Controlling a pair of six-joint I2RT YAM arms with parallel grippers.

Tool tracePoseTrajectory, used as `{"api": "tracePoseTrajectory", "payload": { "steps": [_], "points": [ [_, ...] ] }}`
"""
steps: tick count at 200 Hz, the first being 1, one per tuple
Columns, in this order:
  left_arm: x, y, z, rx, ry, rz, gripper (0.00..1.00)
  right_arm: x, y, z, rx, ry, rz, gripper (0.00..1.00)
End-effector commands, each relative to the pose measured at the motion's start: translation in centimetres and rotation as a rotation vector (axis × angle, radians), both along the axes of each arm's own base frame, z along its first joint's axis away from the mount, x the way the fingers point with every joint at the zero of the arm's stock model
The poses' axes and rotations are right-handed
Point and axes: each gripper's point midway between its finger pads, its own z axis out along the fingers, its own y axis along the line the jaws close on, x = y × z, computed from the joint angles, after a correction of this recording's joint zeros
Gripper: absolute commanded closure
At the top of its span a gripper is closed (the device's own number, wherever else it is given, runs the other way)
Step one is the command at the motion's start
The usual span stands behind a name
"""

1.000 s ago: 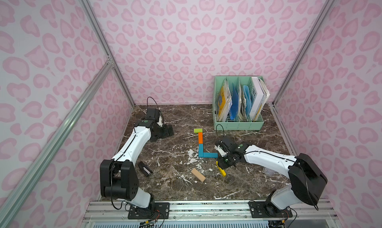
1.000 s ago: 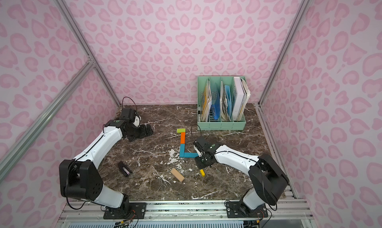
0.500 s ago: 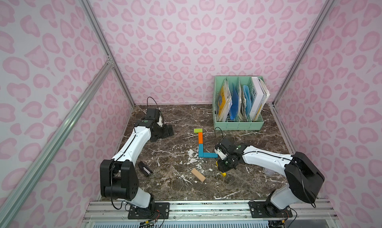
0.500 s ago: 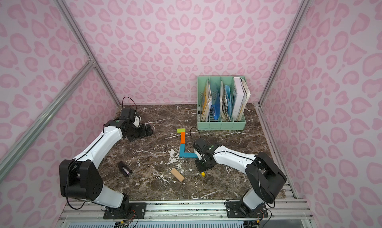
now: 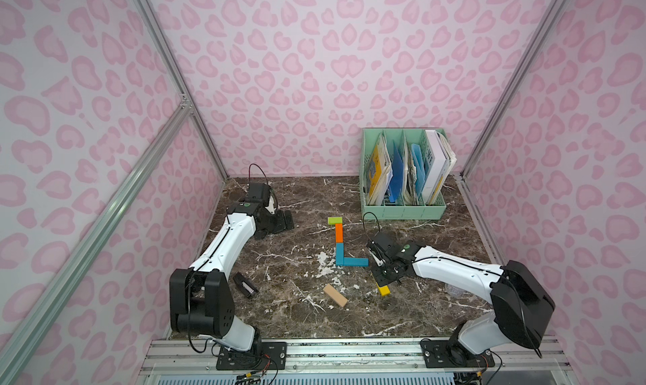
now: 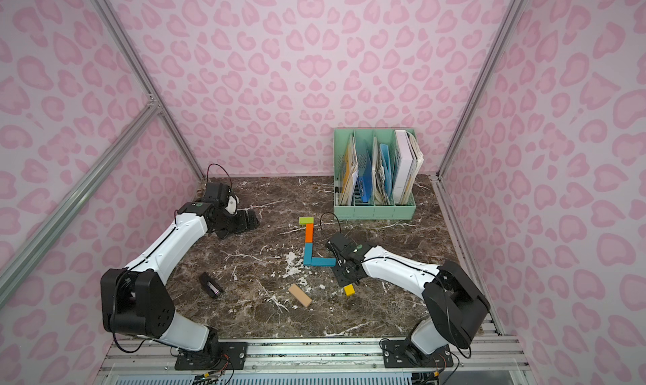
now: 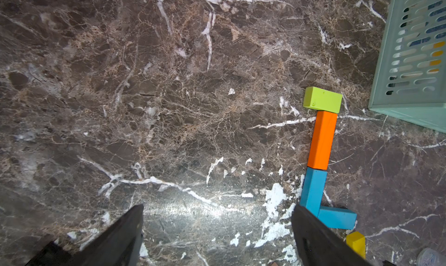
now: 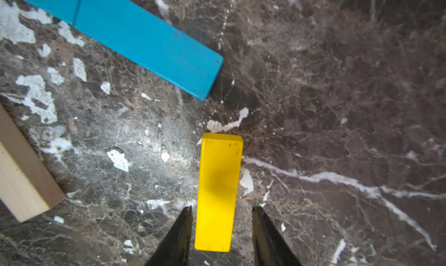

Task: Assemble a giraffe with building blocks
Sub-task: Assemble the building block at the center of the board.

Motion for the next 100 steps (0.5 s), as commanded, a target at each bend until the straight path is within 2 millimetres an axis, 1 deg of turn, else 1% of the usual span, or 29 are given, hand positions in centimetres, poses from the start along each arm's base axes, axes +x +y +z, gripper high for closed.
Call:
{"api": "tracePoseTrajectory", "payload": {
  "steps": [1,24,40,87,100],
  "points": [
    [-0.2,0.0,0.0,0.001,0.009,-0.011,0.02,-0.4,0.4,-0.6,0.001,0.032,0.02,0.52],
    [-0.2,0.0,0.0,0.002,0.007,-0.011,0.02,-0.7,0.2,-1.7,-0.016,0.057,0.024,0.45],
    [-0.2,0.0,0.0,0.002,0.006,-0.011,0.02,-0.9,0.3,-2.3,-0.013,0.07,0.024,0.45],
    [-0.2,0.0,0.0,0.003,0.008,-0.011,0.02,-1.5,0.0,-3.8,-0.019,0.098,0.016,0.48],
    [-0.2,0.0,0.0,0.001,0.007,-0.012,0.02,-1.8,-0.3,-4.2,-0.029,0.108,0.015,0.51]
  ]
}}
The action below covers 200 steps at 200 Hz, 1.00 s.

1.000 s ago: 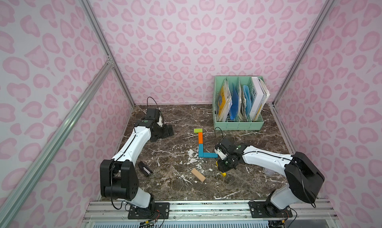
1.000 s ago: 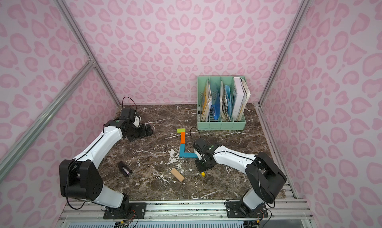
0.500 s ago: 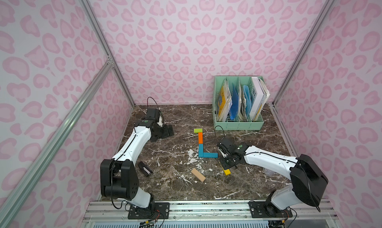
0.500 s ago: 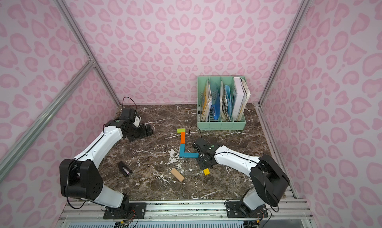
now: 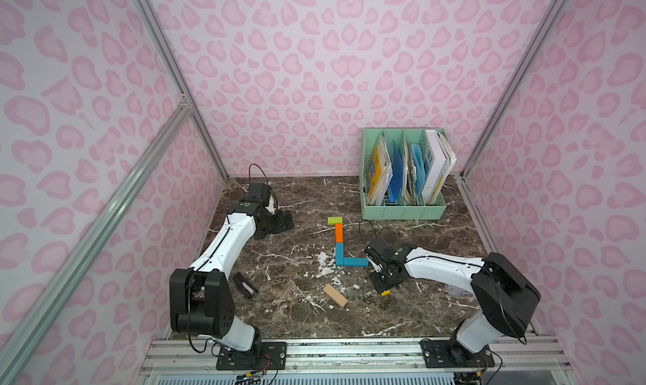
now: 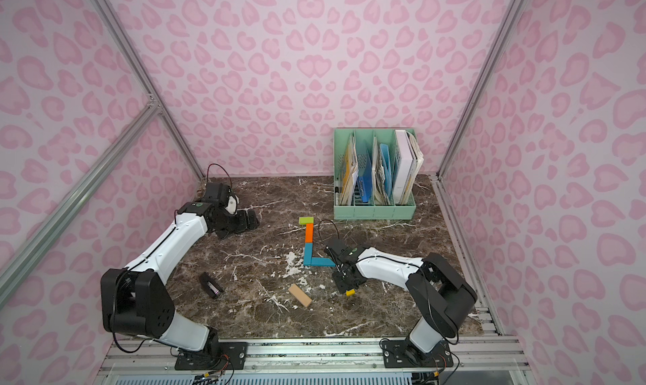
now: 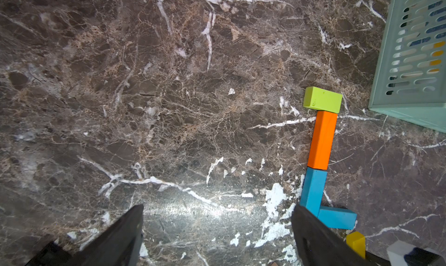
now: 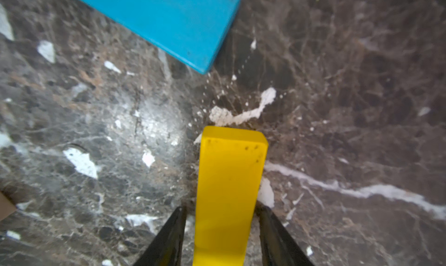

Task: Assemble a giraffe with building blocks
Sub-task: Assemble the building block at the center of the board.

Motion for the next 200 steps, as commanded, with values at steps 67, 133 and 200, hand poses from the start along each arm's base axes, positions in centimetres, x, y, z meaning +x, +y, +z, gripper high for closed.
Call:
{"api": "tracePoseTrajectory", "payload": {
  "steps": [67,133,200],
  "points": [
    [-0.2,0.0,0.1,0.002,0.006,-0.011,0.02,-1.3,0.5,-1.4,-0.09,-0.015,0.054,0.64],
    [-0.2,-0.1,0.1,-0.001,0.005,-0.012,0.02,-1.0,1.7,-1.9,-0.055,-0.006,0.03,0.63],
    [-0.2,-0.1,0.1,0.0,0.005,-0.014,0.02,-0.8,2.8,-1.7,-0.013,0.013,0.027,0.61]
  ]
}}
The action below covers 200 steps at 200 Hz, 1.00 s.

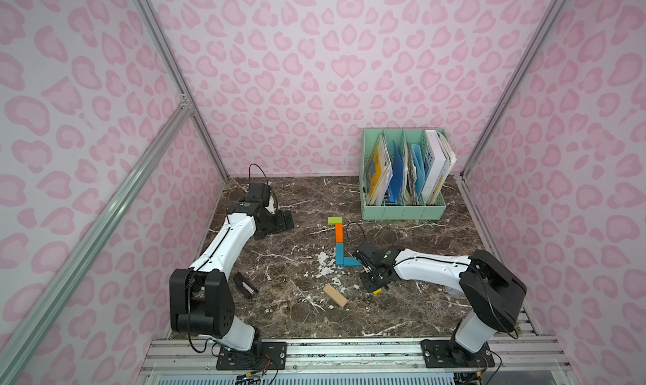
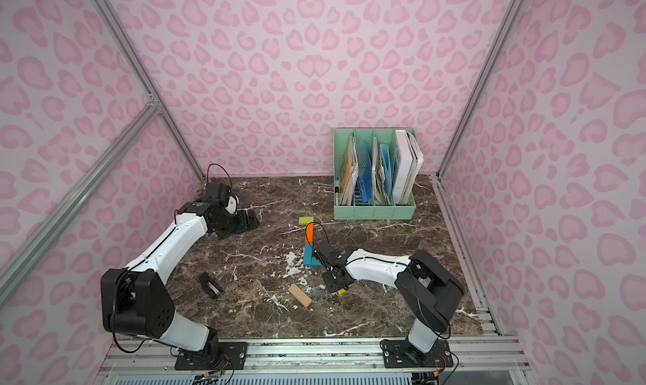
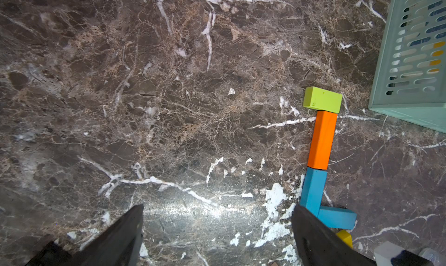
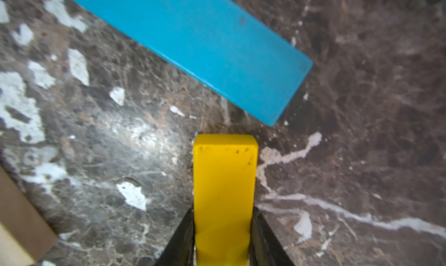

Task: Assemble a giraffe with building blocks
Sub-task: Assemble the building block at the center of the board.

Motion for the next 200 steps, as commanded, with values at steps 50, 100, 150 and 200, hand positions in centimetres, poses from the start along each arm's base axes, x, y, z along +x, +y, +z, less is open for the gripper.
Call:
{"api": "tracePoseTrajectory", "payload": {
  "steps": [50,100,150,200],
  "points": [
    [-0.2,-0.1,0.0,0.0,0.009,-0.012,0.02,-0.4,-1.0,-0.8,-0.014,0.052,-0.021,0.6],
    [-0.1,-0.1,0.0,0.0,0.008,-0.012,0.02,0.0,-1.6,-0.4,-0.03,0.041,-0.036,0.59],
    [-0.1,-0.1,0.0,-0.001,0.009,-0.013,0.02,0.1,-1.6,-0.3,-0.04,0.039,-0.026,0.55],
    [-0.2,-0.1,-0.1,0.0,0.012,-0.013,0.02,0.8,-1.6,0.0,-0.061,0.014,-0.03,0.61]
  ]
}}
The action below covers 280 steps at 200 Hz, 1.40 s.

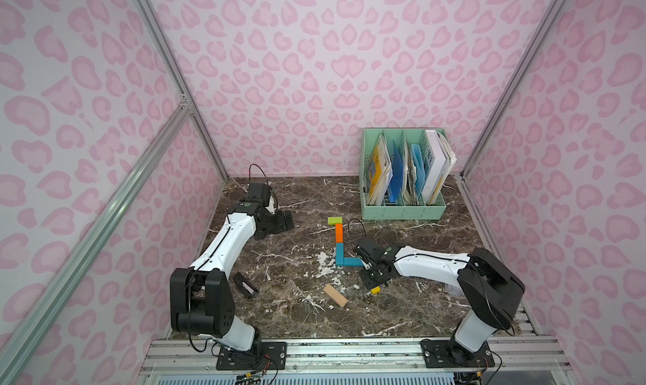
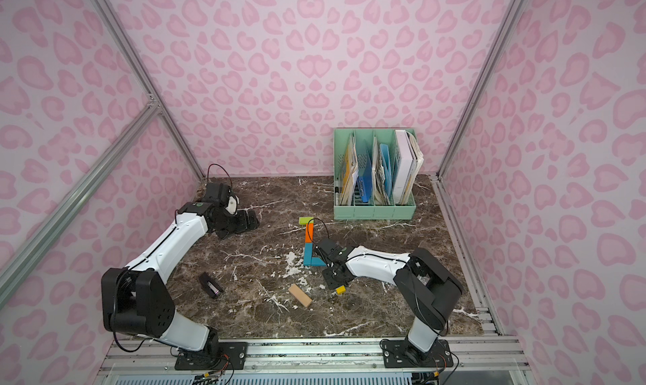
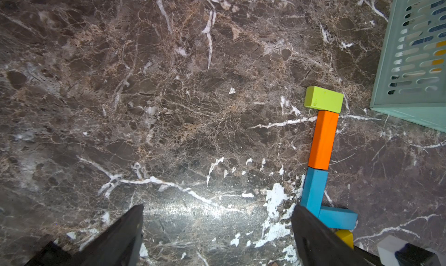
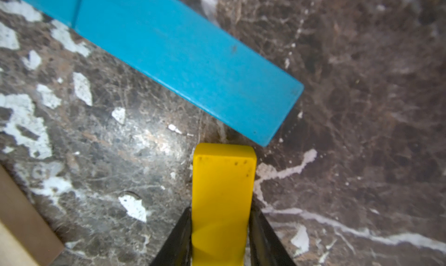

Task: Assemble a giraffe with building blocks
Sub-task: Assemble the building block at the center of the board.

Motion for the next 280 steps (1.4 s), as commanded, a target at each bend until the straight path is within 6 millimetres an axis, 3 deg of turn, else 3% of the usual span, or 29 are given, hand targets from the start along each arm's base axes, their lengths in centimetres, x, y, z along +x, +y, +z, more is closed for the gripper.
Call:
{"api": "tracePoseTrajectory", "payload": {
  "steps": [1,262,280],
  "points": [
    [-0.2,-0.1,0.0,0.001,0.007,-0.013,0.02,-0.5,-1.7,-0.7,-0.083,0.023,-0.01,0.61],
    [-0.2,0.1,0.1,0.003,0.006,-0.011,0.02,0.9,-0.8,-0.2,-0.069,-0.009,-0.008,0.61],
    [-0.2,0.0,0.1,0.004,0.006,-0.012,0.02,0.9,-0.6,-0.1,-0.064,-0.008,-0.004,0.52]
  ]
}}
